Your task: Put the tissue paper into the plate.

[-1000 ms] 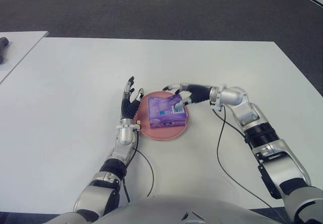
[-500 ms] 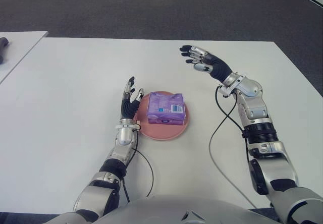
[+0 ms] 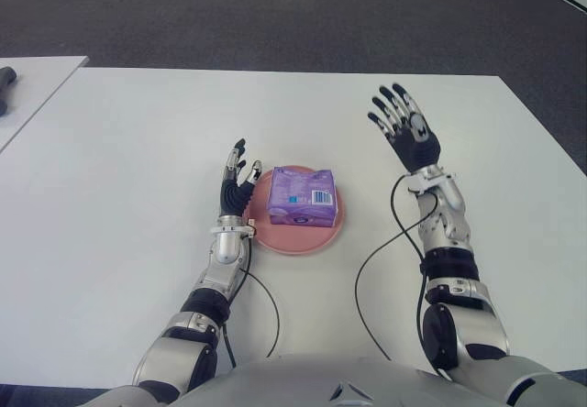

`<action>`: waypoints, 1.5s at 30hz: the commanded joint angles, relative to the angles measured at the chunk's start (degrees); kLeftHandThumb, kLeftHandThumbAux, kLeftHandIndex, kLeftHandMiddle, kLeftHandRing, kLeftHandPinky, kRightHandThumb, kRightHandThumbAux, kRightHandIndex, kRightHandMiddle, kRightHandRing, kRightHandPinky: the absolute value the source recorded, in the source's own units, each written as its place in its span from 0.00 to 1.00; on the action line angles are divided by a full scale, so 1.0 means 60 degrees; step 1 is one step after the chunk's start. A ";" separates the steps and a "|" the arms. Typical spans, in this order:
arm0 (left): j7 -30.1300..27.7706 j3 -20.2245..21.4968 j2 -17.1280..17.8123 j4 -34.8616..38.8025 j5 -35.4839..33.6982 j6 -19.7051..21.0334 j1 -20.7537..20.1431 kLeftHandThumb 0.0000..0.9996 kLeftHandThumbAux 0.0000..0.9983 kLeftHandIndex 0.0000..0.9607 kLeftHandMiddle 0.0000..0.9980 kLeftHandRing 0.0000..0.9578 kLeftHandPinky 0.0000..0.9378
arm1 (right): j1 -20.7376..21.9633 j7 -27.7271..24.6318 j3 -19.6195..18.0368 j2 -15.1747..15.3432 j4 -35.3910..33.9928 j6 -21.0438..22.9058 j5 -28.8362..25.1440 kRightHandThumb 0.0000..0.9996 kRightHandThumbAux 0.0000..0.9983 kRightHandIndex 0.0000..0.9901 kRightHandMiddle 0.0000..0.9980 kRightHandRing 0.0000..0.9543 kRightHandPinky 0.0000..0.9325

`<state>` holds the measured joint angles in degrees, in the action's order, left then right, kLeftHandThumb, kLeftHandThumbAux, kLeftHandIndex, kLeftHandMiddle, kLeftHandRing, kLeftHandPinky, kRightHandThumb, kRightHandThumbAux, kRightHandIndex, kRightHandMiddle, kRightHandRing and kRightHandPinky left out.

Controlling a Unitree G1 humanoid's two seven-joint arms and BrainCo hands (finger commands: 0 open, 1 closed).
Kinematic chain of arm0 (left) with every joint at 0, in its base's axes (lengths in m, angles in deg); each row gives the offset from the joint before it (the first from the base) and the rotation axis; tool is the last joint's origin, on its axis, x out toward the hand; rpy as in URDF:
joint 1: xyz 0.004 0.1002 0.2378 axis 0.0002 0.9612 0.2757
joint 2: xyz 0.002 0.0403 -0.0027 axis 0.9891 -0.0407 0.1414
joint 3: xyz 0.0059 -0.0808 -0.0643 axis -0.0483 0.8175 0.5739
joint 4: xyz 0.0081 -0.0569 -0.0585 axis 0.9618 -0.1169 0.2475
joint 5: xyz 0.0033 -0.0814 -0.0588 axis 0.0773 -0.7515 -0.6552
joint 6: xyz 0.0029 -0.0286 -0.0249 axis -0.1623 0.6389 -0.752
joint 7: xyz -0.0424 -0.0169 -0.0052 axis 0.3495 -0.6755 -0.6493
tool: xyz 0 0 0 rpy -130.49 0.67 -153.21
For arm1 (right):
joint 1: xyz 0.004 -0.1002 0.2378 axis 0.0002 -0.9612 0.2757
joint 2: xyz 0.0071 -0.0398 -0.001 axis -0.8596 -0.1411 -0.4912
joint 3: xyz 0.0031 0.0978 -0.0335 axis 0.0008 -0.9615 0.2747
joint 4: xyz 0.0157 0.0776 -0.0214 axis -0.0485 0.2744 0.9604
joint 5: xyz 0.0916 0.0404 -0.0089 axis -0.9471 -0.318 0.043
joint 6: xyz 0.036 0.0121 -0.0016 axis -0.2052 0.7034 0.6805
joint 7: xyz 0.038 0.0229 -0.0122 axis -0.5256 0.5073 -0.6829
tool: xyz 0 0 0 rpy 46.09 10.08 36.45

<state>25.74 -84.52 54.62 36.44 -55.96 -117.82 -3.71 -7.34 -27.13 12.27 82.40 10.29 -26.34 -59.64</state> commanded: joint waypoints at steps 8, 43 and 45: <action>-0.0265 0.0099 0.0056 -0.0684 -0.0063 0.0130 0.0818 0.00 0.46 0.00 0.00 0.00 0.00 | -0.0185 0.0503 -0.0384 -0.0306 0.0886 -0.0086 0.0091 0.01 0.53 0.00 0.00 0.00 0.00; -0.0116 0.0091 0.0107 -0.0652 0.0214 0.0163 0.0689 0.00 0.46 0.00 0.00 0.00 0.00 | -0.1110 0.2338 0.0583 -0.1000 0.4071 -0.3672 0.2900 0.00 0.65 0.00 0.00 0.00 0.00; -0.0135 0.0083 0.0110 -0.0641 0.0218 0.0156 0.0687 0.00 0.46 0.00 0.00 0.00 0.00 | -0.1158 0.2810 0.0685 -0.1058 0.4144 -0.3866 0.3183 0.00 0.64 0.00 0.00 0.00 0.00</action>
<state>24.61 -83.60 54.54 36.06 -56.01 -117.33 -3.89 -11.70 -13.54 15.46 77.48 31.99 -49.70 -42.78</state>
